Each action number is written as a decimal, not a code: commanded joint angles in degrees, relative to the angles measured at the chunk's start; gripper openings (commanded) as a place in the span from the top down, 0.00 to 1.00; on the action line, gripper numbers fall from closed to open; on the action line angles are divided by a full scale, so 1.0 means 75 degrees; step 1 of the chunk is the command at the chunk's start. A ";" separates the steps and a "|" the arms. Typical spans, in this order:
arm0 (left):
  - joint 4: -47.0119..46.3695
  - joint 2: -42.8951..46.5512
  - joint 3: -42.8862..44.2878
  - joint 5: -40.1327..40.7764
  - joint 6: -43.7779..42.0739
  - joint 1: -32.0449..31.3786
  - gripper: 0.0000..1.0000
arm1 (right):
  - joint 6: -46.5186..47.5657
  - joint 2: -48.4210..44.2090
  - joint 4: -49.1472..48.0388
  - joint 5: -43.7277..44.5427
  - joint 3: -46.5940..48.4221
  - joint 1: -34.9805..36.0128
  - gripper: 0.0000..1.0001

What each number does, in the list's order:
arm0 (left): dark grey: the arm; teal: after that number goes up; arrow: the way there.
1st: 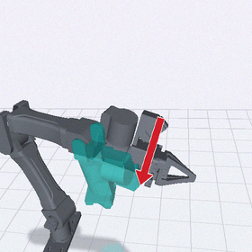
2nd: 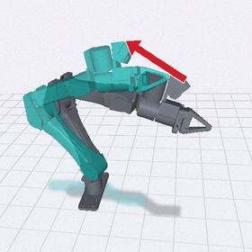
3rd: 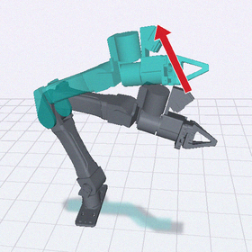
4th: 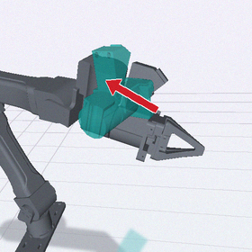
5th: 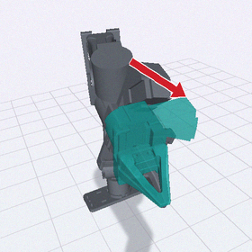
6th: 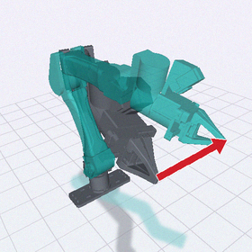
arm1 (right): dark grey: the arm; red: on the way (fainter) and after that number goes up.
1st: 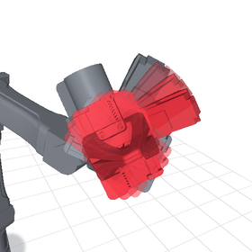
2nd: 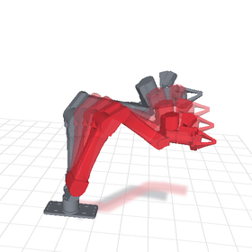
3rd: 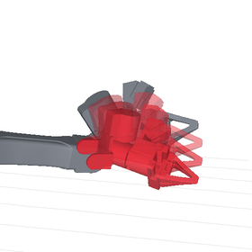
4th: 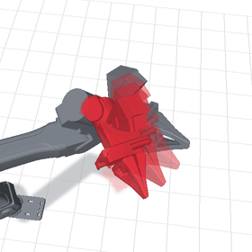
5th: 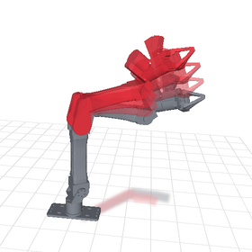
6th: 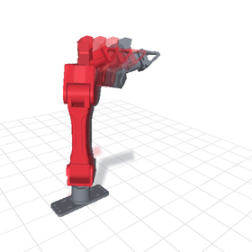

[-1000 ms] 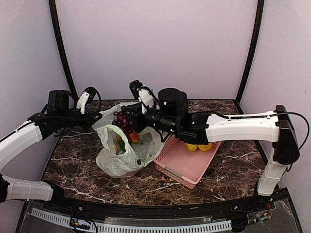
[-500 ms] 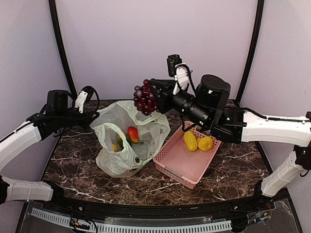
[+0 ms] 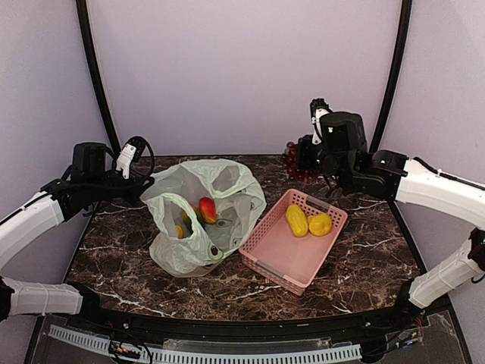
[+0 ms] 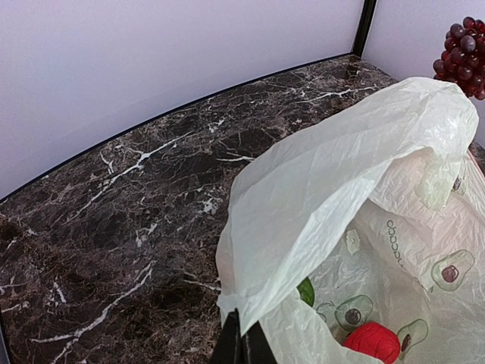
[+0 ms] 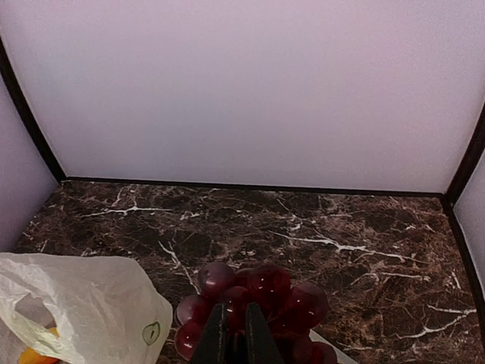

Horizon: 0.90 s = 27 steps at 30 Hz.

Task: Untie the knot of the plastic bag and take out the fruit
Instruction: Place the fake fruit in the bin.

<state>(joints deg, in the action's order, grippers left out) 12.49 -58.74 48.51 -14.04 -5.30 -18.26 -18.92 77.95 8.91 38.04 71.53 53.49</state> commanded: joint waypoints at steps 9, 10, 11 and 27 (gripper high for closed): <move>-0.0003 0.0167 -0.0152 0.0123 -0.0028 0.0021 0.99 | -0.1556 -0.0591 0.1827 -0.1265 -0.1329 -0.0828 1.00; -0.0016 0.0168 -0.0152 0.0129 -0.0031 0.0021 0.99 | -0.1547 -0.0611 0.1936 -0.1488 -0.1368 -0.0828 1.00; -0.0015 0.0171 -0.0152 0.0122 -0.0031 0.0021 0.99 | -0.1555 -0.0628 0.2023 -0.1756 -0.1404 -0.0828 1.00; 0.0004 0.0252 -0.0140 0.0050 -0.0007 0.0021 0.99 | -0.0697 0.1879 0.1109 -0.5646 -0.0420 0.0163 1.00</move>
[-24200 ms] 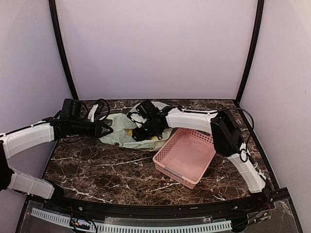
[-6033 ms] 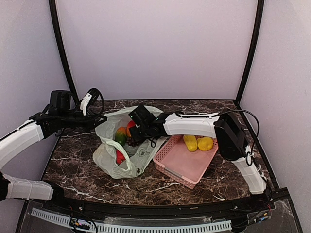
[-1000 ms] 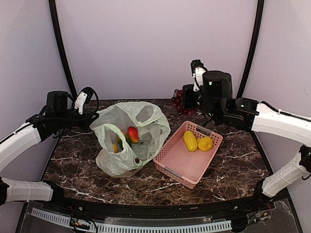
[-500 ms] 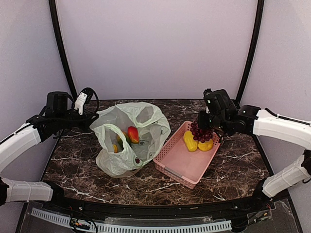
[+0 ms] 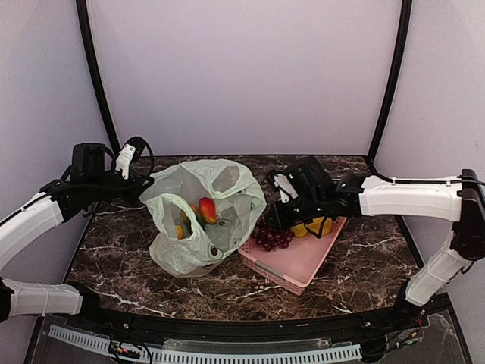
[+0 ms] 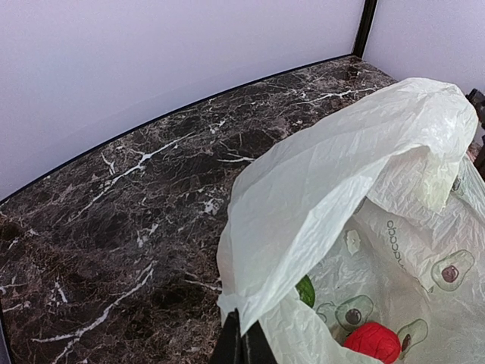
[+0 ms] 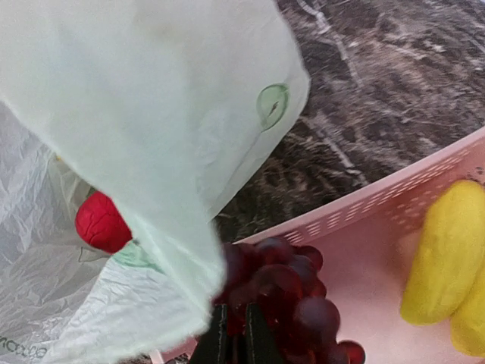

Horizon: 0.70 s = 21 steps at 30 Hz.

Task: Untie the knot of the plastic bag and take out the fruit
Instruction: Place the fake fruit in the bin.

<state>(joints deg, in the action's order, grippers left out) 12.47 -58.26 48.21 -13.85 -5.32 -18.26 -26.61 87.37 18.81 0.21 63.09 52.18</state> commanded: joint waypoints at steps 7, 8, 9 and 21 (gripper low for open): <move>0.0002 0.0215 -0.0099 -0.0020 0.0006 0.0021 0.99 | 0.0103 0.1269 -0.0003 -0.0153 0.1115 0.0436 1.00; -0.0001 0.0206 -0.0099 -0.0018 0.0006 0.0021 0.99 | 0.0066 0.1274 0.0035 -0.0065 0.1131 0.0437 1.00; 0.0000 0.0200 -0.0099 -0.0023 0.0006 0.0021 0.99 | 0.0016 0.1267 0.0069 0.0205 0.1132 0.0437 1.00; -0.0028 0.0151 -0.0099 -0.0102 0.0021 0.0021 0.99 | -0.0841 0.1179 0.0198 0.0889 0.0549 -0.0182 1.00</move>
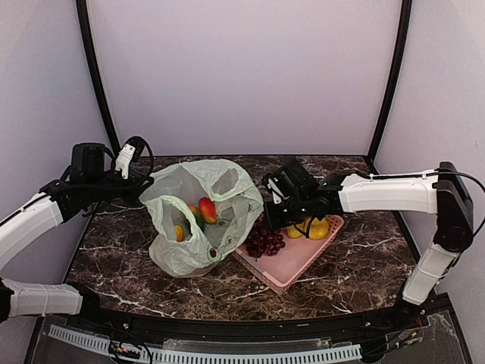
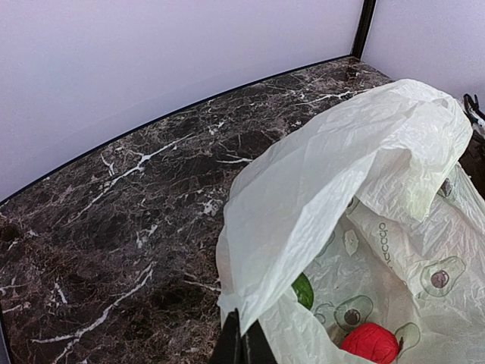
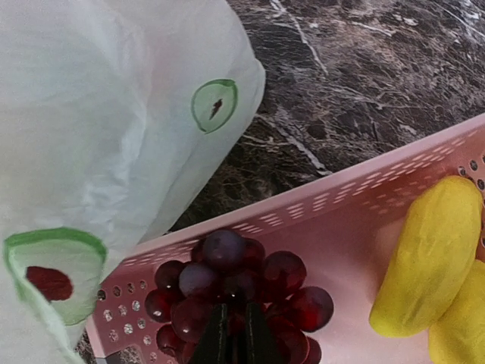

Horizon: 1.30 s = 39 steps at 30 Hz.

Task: Untie the knot of the plastic bag and take out the fruit
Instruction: Place the fake fruit in the bin, then reach into the gripper in the takeout bag.

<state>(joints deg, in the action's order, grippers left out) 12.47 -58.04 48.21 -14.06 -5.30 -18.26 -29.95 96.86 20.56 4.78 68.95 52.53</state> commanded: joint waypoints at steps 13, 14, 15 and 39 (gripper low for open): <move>-0.0035 0.0121 -0.0099 -0.0163 0.0004 0.0021 0.99 | -0.0542 -0.0215 -0.0057 0.0600 -0.0391 -0.0465 0.51; -0.0034 0.0127 -0.0102 -0.0169 0.0004 0.0021 0.99 | -0.0550 -0.0243 -0.0057 0.0630 -0.0402 -0.0476 0.47; -0.0040 0.0130 -0.0109 -0.0174 0.0004 0.0021 0.99 | -0.0555 -0.0282 -0.0063 0.0663 -0.0410 -0.0477 0.41; -0.0083 0.0168 -0.0111 -0.0369 0.0004 0.0021 0.99 | 0.1367 -0.2653 -0.3261 -0.0258 -0.1282 0.0561 0.26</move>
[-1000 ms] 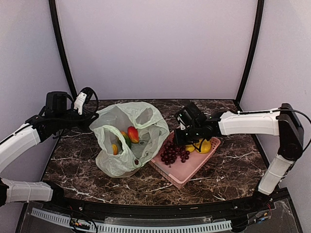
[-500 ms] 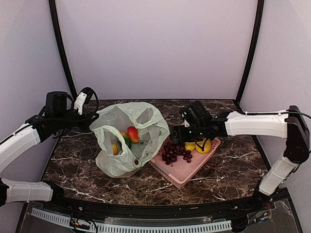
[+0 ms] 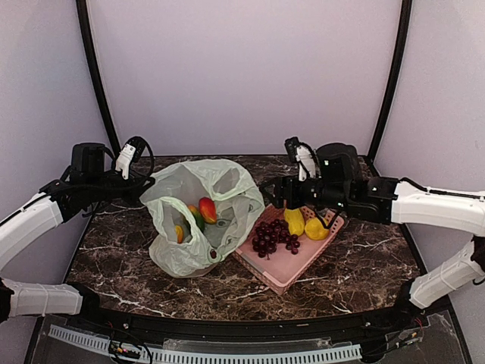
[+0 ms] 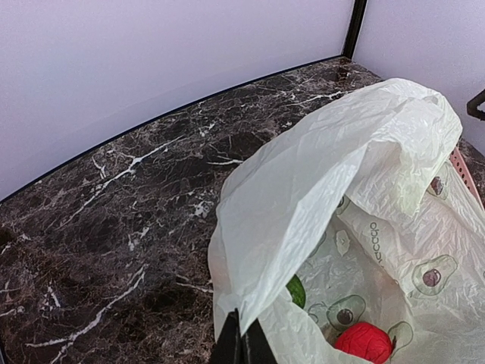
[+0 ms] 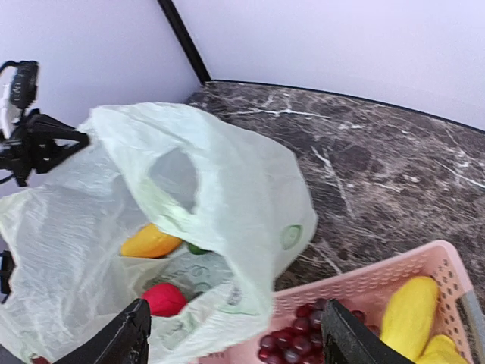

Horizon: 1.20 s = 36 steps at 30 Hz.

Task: Untie the knot of the plastic bag and take out the fruit
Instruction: Reach into the gripper in the takeout bag.

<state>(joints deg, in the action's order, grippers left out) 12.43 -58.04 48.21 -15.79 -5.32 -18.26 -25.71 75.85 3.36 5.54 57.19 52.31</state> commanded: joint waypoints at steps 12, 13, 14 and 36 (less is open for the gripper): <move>-0.0107 0.0208 -0.0111 -0.0365 0.0099 0.0003 0.99 | 0.1247 0.3200 -0.0642 -0.0868 0.2874 0.1715 0.50; -0.0114 0.0217 -0.0111 -0.0366 0.0100 0.0000 0.99 | 0.1193 0.3413 -0.0589 -0.0922 0.3032 0.1718 0.51; -0.0111 0.0257 -0.0111 -0.0349 0.0085 -0.0002 0.99 | 0.1166 0.3618 -0.0503 -0.0946 0.3214 0.1723 0.52; -0.0138 0.0385 -0.0101 -0.1038 -0.0118 -0.0030 0.99 | 0.0936 0.6843 0.1660 -0.1115 0.6193 0.1697 0.58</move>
<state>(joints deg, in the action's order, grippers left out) 12.03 -56.71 48.21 -20.27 -5.37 -18.26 -17.78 125.05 14.61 -0.67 100.27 64.90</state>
